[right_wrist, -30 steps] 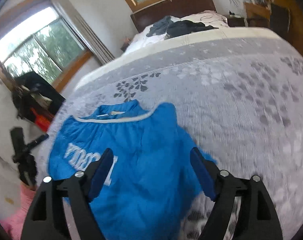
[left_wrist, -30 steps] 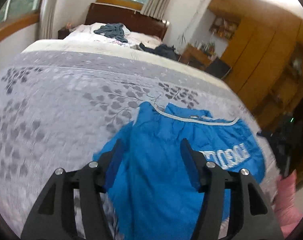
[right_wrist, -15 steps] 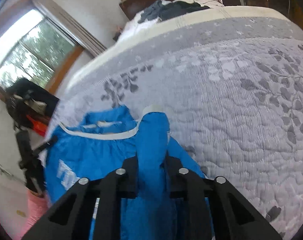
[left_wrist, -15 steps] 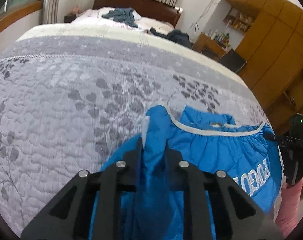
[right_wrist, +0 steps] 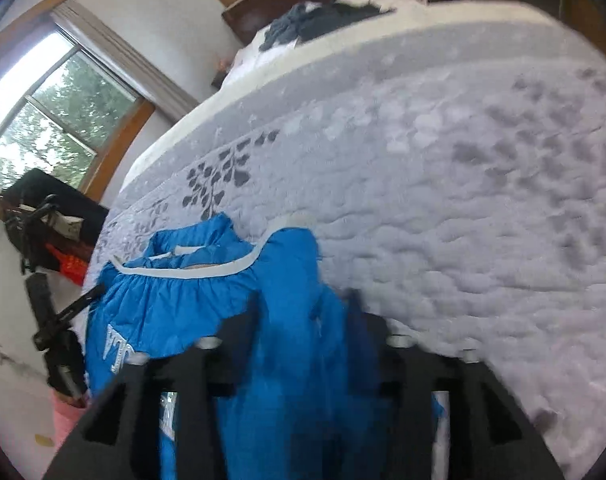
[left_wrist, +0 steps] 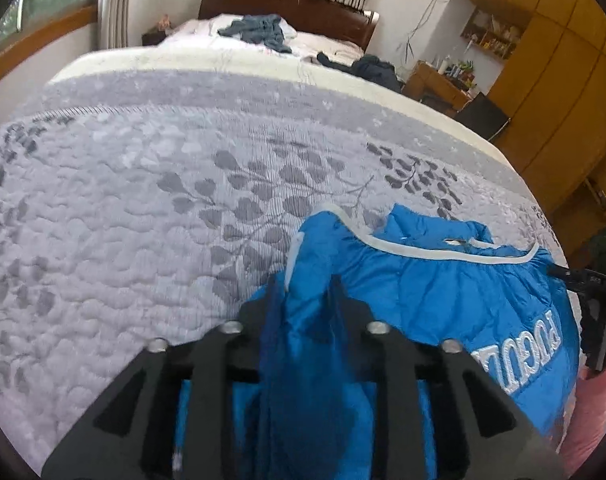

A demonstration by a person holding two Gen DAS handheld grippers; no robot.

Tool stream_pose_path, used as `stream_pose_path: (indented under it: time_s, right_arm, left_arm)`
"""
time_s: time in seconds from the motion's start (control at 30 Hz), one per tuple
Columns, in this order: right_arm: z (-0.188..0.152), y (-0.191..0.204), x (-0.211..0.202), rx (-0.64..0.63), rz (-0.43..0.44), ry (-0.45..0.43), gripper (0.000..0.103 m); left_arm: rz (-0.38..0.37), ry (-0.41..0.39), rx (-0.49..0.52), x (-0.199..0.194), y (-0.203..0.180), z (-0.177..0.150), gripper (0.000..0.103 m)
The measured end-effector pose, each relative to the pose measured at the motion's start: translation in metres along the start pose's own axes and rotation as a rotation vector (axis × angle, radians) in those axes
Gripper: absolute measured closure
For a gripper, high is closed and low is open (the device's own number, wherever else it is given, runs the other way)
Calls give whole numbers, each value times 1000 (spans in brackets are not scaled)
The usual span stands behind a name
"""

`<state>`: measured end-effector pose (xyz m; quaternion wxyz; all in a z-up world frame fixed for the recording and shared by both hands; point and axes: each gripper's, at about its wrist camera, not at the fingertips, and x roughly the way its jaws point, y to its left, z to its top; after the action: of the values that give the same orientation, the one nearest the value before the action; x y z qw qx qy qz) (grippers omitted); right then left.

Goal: Fold large clothes

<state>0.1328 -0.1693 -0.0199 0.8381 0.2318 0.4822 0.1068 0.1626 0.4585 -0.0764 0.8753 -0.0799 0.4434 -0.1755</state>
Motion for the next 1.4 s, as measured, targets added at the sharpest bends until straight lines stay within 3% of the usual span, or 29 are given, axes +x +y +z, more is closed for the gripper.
stream_pose_path:
  time_s: [0.2,0.3,0.53,0.83,0.9,1.17,1.4]
  right_arm:
    - [-31,-10,-51,8,48,-30,31]
    - [-57,-16,-61,18,78,-9,27]
    - [-109,-29,-57,57,153,35,23]
    - [-128,-39,-32,100,271,61,23]
    - [-128,-40,-24,109,296,73,25]
    - [-129,-34,-21,118,359,70,59]
    - [-134,-37,-21,127,345,73,61]
  left_arm:
    - [-67,-105,39,-60,-26,-17,49]
    - [-116,-98,76,-74,-49,-36,46]
    - [-172,-34,140,-67,-89,-79,45]
    - [-160,20,135,-36,-84,-102,45]
    - [-162,23,142,-34,-83,-104,45]
    - [-189,33,120,-30,-77,-106,45]
    - [-196,31,127,-29,-77,-107,45]
